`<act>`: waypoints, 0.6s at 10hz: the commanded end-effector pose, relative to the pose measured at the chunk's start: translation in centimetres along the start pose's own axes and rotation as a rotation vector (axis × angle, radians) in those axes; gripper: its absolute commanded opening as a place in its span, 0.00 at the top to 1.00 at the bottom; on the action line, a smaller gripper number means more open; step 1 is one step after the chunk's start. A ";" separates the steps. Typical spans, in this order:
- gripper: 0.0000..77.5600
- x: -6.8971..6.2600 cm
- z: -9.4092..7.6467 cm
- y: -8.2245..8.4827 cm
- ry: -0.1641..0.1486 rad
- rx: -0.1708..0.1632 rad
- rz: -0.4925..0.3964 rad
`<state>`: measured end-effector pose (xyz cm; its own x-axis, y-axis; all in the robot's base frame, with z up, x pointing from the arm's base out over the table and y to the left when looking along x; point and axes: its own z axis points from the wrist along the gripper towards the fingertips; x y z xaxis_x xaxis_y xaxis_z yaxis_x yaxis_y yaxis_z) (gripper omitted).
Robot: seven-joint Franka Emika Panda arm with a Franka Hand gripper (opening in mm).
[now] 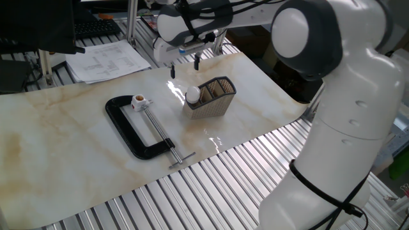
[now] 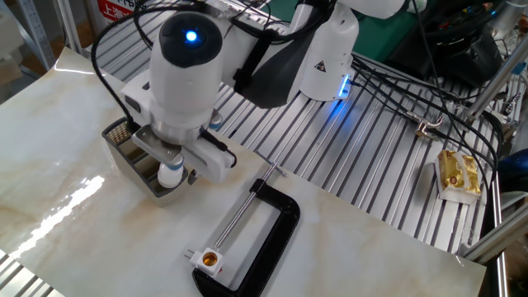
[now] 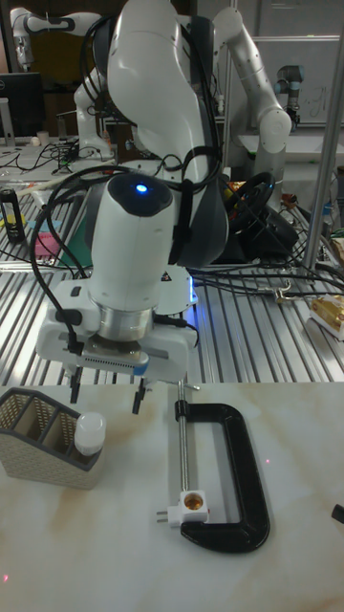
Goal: Install the light bulb by rotating it
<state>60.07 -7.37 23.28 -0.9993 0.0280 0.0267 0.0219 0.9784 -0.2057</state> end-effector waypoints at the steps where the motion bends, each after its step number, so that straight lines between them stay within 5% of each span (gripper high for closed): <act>1: 0.00 2.1 0.7 -1.2 -0.002 0.006 -0.022; 6: 0.00 2.1 3.3 -2.3 -0.015 0.002 -0.042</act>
<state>57.80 -10.13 20.86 -0.9996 -0.0126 0.0266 -0.0178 0.9785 -0.2052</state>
